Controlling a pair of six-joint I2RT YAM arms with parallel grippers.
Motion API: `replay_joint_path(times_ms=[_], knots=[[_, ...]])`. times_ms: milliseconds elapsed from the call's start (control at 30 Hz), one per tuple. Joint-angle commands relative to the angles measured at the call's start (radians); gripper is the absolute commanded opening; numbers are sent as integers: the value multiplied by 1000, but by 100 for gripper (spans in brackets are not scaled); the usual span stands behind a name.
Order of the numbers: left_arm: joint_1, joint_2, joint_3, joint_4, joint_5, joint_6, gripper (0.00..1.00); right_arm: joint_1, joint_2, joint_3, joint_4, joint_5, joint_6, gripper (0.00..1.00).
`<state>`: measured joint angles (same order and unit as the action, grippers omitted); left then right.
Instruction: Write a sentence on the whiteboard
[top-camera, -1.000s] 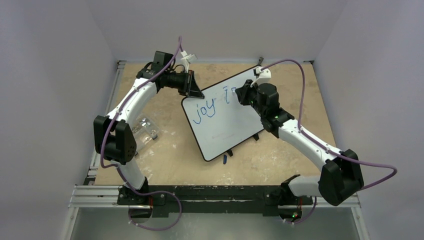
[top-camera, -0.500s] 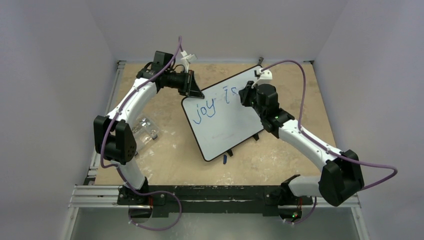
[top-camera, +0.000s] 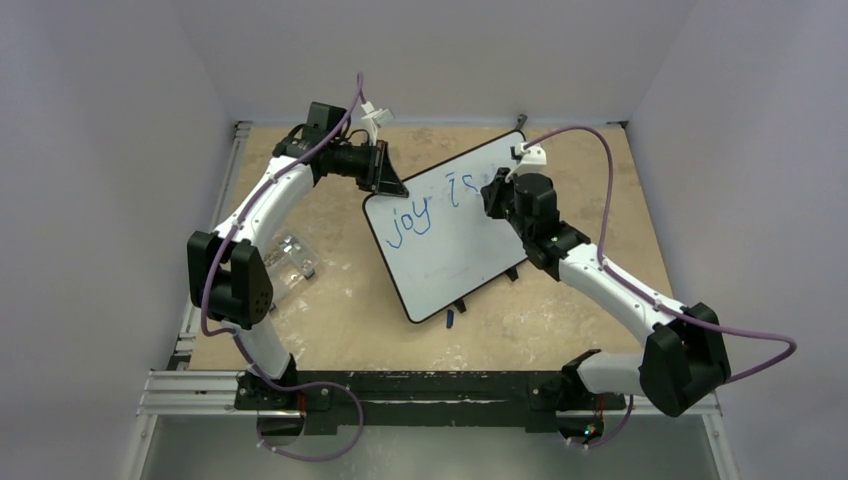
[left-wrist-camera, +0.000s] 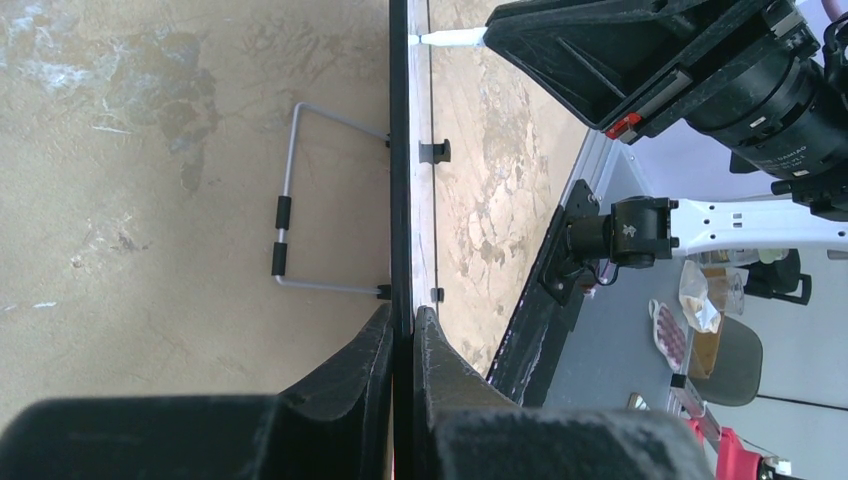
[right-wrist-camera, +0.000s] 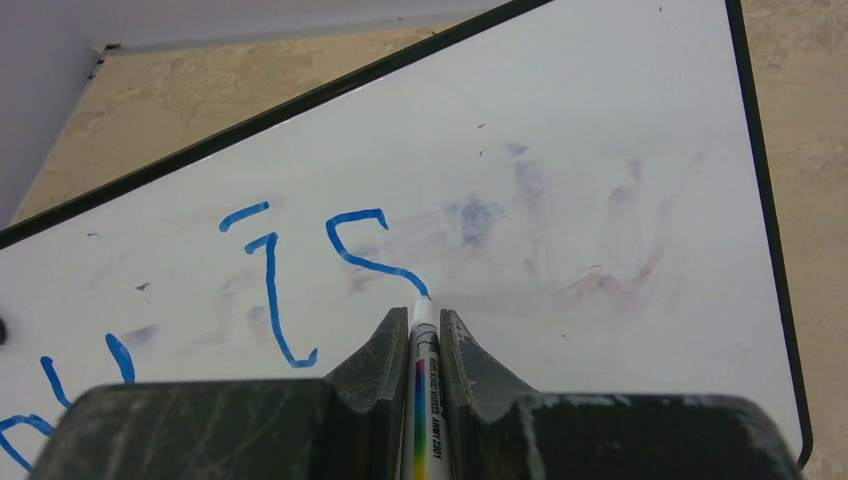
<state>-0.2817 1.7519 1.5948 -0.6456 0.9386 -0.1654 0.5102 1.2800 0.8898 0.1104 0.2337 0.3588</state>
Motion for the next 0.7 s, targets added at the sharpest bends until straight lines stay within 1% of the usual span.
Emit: replay_joint_path(times_ms=[0,267,667], knots=[[-7,-66,13,74,67,32,0,2,-3,-23,-24,-38,15,0],[-7,-61,13,74,67,32,0,2,-3,-27,-2,-82,22,0],[-7,-63,13,77,70,29,0,1,8,23,7,-154,13,0]])
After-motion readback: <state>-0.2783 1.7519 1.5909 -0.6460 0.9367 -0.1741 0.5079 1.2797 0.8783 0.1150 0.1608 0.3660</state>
